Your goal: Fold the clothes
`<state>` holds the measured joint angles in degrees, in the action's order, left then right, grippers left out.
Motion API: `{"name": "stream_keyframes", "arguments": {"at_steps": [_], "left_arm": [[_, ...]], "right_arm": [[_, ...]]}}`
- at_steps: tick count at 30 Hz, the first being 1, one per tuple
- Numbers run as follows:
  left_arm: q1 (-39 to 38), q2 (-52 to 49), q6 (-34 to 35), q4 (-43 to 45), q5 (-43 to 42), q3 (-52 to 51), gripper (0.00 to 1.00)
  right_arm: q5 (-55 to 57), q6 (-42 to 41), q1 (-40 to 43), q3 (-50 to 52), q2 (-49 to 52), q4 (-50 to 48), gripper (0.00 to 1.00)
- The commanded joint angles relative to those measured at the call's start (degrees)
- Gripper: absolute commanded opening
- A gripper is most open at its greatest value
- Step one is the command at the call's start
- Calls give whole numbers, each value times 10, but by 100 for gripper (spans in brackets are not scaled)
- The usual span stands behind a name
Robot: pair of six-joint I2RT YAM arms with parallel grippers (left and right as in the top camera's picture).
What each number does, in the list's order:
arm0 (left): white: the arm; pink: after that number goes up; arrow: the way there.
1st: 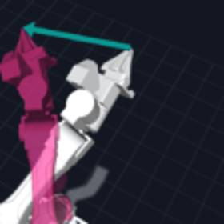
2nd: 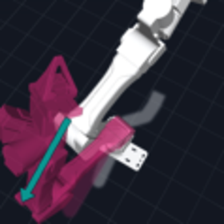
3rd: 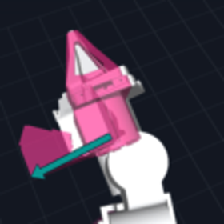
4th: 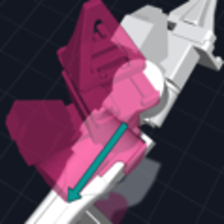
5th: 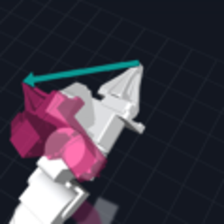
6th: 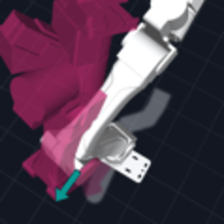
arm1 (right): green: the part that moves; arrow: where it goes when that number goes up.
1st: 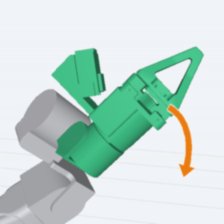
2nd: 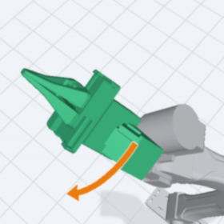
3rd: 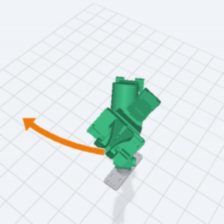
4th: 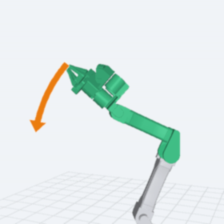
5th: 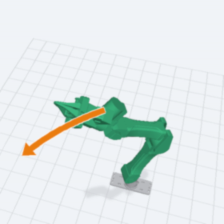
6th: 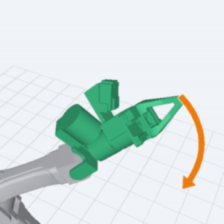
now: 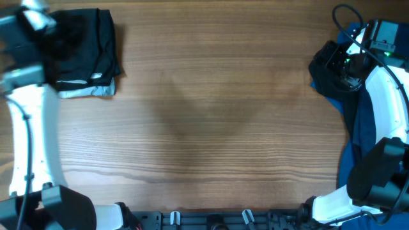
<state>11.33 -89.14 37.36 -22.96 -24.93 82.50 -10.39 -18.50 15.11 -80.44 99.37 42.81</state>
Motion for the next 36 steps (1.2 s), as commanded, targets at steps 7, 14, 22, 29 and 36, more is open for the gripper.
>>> {"name": "stream_keyframes", "arguments": {"at_steps": [7,14,22,29,36], "left_arm": [[-315,-54,-57,16,325,-5,7],[-426,-99,-148,26,347,-5,12],[-422,-125,-149,31,366,-5,81],[-406,-125,-149,8,366,-5,100],[-407,-125,-149,8,366,-5,100]], "right_arm": [[5,3,-2,-3,2,-1,100],[5,3,-2,-3,2,-1,100],[5,4,-2,-3,2,-1,100],[5,4,-2,-3,2,-1,100],[5,4,-2,-3,2,-1,100]]}}
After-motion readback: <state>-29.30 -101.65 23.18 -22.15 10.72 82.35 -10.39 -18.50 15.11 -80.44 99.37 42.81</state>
